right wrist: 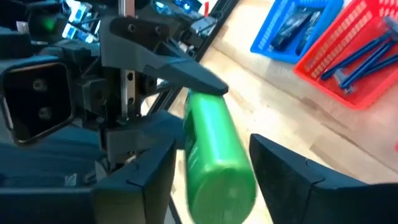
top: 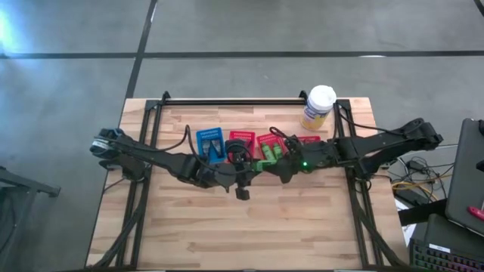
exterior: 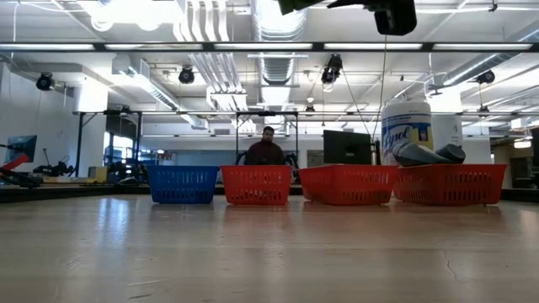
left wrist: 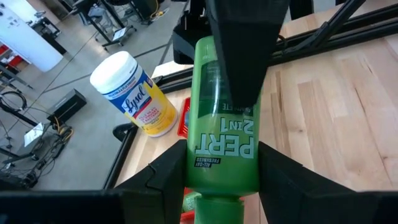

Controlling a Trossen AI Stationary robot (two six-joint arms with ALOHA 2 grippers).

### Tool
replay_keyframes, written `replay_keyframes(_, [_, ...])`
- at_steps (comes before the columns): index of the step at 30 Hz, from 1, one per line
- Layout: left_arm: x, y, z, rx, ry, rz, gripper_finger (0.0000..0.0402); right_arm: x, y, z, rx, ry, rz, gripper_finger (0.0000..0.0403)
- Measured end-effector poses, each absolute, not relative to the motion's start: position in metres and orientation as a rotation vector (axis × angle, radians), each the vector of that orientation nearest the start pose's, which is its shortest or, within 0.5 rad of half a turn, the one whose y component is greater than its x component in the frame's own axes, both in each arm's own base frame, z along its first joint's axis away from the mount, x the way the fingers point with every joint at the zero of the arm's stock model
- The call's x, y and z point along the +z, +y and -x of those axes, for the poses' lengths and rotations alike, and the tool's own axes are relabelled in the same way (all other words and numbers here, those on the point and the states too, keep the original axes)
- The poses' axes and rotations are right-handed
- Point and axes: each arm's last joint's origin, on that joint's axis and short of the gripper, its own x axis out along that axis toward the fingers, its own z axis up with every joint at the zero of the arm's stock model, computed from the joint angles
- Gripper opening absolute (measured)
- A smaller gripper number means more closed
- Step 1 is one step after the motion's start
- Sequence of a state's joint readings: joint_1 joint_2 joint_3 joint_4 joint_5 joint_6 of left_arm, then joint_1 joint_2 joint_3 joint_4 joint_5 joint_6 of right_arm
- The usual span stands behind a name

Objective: Pick & Place Travel size toiletries
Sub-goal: Put the shampoo into the middle red bin

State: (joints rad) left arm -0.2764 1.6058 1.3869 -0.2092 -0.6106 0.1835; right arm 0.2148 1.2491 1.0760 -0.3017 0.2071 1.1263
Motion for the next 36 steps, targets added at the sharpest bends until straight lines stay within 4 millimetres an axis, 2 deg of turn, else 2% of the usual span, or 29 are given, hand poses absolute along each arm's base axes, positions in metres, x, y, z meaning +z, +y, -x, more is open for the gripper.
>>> replay_keyframes(8, [0.332, -0.084, -0.356, 0.294, 0.430, -0.369, 0.0164, 0.322, 0.053, -0.274, -0.259, 0.427, -0.989, 0.0109])
replay_keyframes(12, [0.326, -0.084, -0.357, 0.300, 0.459, -0.345, 0.0183, 0.321, 0.051, -0.273, -0.283, 0.425, -0.938, 0.0085])
replay_keyframes(15, [0.321, -0.084, -0.354, 0.331, 0.503, -0.269, 0.0216, 0.317, 0.049, -0.270, -0.366, 0.430, -0.889, 0.0089])
replay_keyframes(22, [0.307, -0.078, -0.329, 0.473, 0.692, -0.117, 0.0290, 0.304, 0.040, -0.256, -0.609, 0.492, -0.750, 0.0098])
replay_keyframes(28, [0.299, -0.086, -0.311, 0.520, 0.805, -0.034, 0.0297, 0.287, 0.034, -0.248, -0.818, 0.578, -0.581, 0.0088])
replay_keyframes(32, [0.290, -0.092, -0.305, 0.525, 0.820, -0.017, 0.0296, 0.269, 0.031, -0.258, -0.877, 0.653, -0.522, 0.0098])
replay_keyframes(36, [0.275, -0.090, -0.295, 0.535, 0.835, 0.030, 0.0298, 0.243, 0.022, -0.275, -0.929, 0.752, -0.472, 0.0104])
